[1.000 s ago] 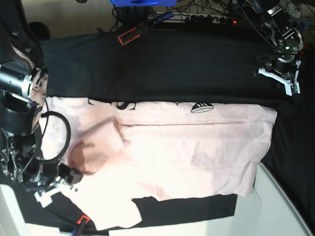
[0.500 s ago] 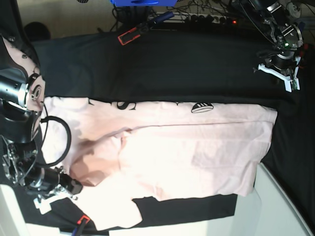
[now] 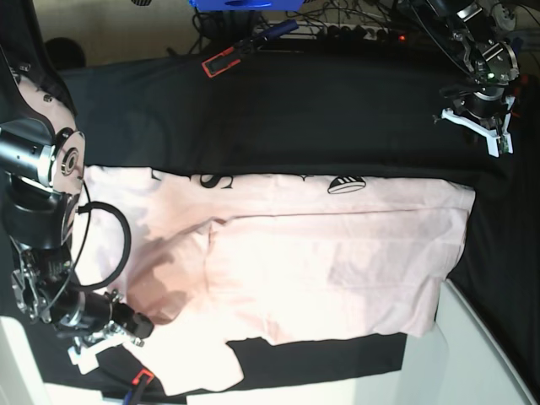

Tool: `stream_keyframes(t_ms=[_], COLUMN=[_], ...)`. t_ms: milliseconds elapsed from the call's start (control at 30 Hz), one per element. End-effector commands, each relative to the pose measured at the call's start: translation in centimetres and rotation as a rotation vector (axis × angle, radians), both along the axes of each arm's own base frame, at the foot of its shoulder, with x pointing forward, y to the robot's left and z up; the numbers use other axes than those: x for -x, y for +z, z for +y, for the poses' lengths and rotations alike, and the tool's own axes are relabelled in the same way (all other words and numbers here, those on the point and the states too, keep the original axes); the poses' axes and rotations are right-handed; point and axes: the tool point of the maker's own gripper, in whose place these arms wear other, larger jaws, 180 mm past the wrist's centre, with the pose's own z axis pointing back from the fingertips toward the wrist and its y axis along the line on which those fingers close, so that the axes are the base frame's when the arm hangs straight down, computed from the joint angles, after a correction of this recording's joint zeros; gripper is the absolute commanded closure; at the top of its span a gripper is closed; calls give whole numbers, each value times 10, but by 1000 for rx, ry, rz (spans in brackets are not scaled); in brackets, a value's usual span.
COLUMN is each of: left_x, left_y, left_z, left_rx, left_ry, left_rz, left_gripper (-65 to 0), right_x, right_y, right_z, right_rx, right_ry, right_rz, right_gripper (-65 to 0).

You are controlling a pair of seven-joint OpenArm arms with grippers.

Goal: Fold the T-shirt properly
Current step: 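Flatten the bunched sleeve with the right gripper and withdraw, then lower both grippers and grasp the folded edge of the shirt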

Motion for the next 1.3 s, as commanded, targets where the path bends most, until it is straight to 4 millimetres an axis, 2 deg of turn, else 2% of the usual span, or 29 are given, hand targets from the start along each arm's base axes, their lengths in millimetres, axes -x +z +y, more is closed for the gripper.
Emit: stream_keyframes(t_ms=[0, 67, 200, 233, 267, 333, 433, 567, 667, 733, 767, 867, 1033, 1167, 1267], left_x=[-7, -7, -7, -8, -8, -8, -8, -7, -7, -6, -7, -8, -11, -10, -3], left_y=[13, 13, 13, 13, 13, 13, 14, 14, 15, 14, 14, 15, 21, 21, 19], left_z=[9, 9, 8, 8, 8, 8, 8, 9, 9, 9, 9, 9, 9, 11, 13], left_rx=[-34, -34, -30, -28, -28, -28, -29, -30, -31, -29, -29, -31, -41, -44, -49], left_ry=[-3, -3, -2, -1, -1, -1, -2, 3, 2, 3, 3, -1, -4, 0, -2], left_rz=[-34, -34, -39, -41, -41, -41, -42, -44, -45, -44, -45, -48, -60, -57, -43], left_gripper=[0, 0, -3, -3, -3, -3, -3, -3, -3, -3, -3, -3, -3, -3, -3], right_x=[-20, -20, -19, -16, -12, -6, 20, 82, 135, 164, 176, 194, 203, 223, 235], right_y=[30, 30, 31, 32, 32, 42, 44, 16, -17, -35, -44, -59, -68, -97, -109], right_z=[-6, -6, -11, -18, -25, -31, -58, -97, -131, -153, -158, -160, -159, -152, -155], right_rx=[-8, -7, -3, 13, 32, 40, 3, -166, -265, -298, -305, -296, -300, -338, -318], right_ry=[-17, -17, -17, -14, -10, -3, -48, -205, -419, -581, -626, -656, -666, -699, -731], right_rz=[-89, -87, -84, -85, -86, -117, -135, -97, -9, 71, 107, 155, 183, 272, 290], right_gripper=[-29, -106, -377, -432, -457, -458, -441, -435, -434, -434, -435, -437, -437, -435, -435])
